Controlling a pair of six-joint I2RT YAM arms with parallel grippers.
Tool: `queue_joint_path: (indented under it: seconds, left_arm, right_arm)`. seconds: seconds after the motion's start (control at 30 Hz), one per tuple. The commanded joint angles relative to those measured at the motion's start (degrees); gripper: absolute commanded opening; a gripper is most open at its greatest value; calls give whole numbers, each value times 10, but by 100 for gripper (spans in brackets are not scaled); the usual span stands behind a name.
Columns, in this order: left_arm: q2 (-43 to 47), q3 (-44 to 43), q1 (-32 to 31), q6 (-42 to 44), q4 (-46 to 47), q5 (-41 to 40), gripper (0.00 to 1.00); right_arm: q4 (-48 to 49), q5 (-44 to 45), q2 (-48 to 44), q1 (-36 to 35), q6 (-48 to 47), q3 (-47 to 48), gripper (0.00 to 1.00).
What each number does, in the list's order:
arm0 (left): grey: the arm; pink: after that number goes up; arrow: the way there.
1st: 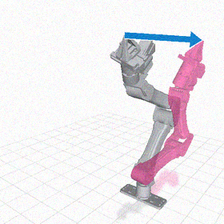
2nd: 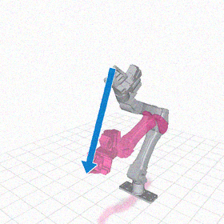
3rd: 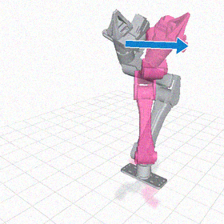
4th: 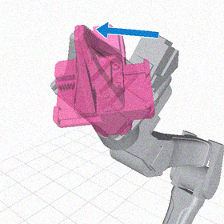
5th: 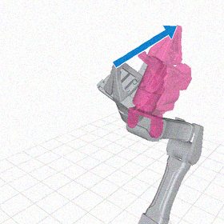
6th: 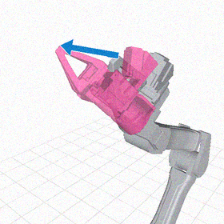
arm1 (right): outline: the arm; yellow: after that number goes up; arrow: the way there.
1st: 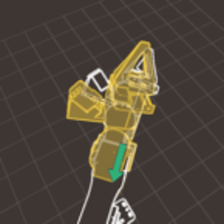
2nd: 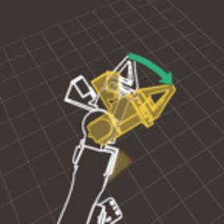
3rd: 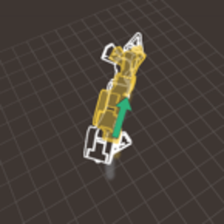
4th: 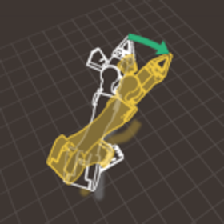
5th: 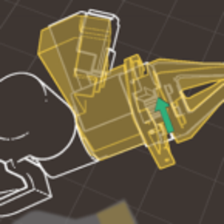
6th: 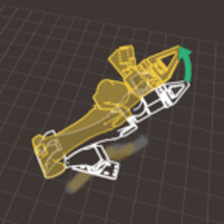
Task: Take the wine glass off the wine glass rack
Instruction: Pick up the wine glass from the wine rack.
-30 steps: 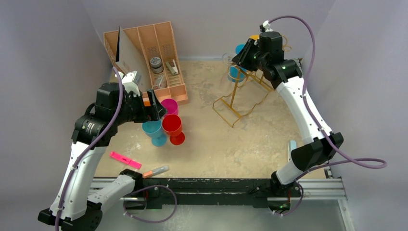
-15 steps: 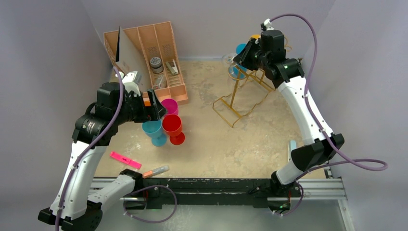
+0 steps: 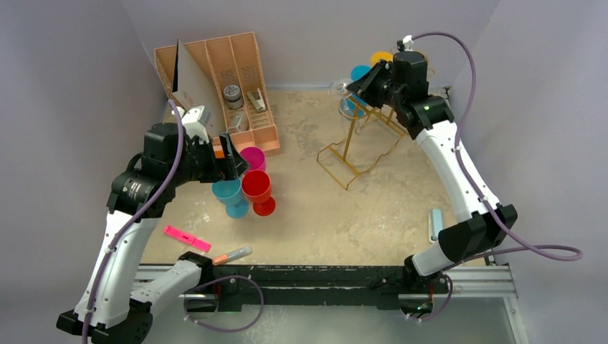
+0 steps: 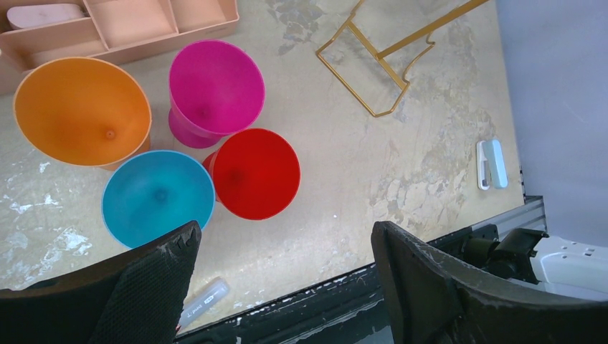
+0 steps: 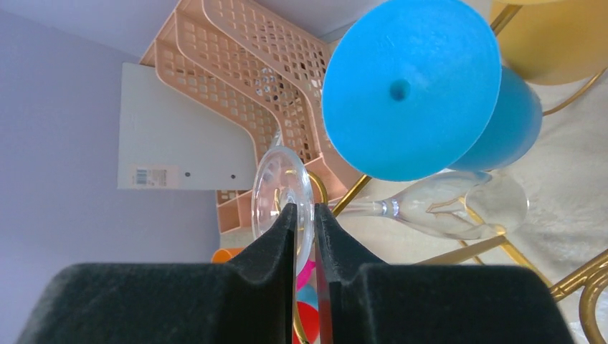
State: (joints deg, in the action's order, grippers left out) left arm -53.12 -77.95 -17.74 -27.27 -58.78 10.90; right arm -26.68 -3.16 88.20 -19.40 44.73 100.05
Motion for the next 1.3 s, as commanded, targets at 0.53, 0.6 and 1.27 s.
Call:
queue_joint_path:
  seconds: [0.53, 0.6, 1.27]
  left_arm:
    - [6, -4, 2, 1, 12, 2, 87]
    - [5, -4, 2, 1, 13, 1, 87]
    - [5, -1, 2, -2, 17, 4, 87]
  right_arm:
    - [208, -41, -51, 32, 201, -133, 0]
    - [221, -44, -50, 32, 210, -138, 0]
    - [291, -50, -34, 32, 211, -137, 0]
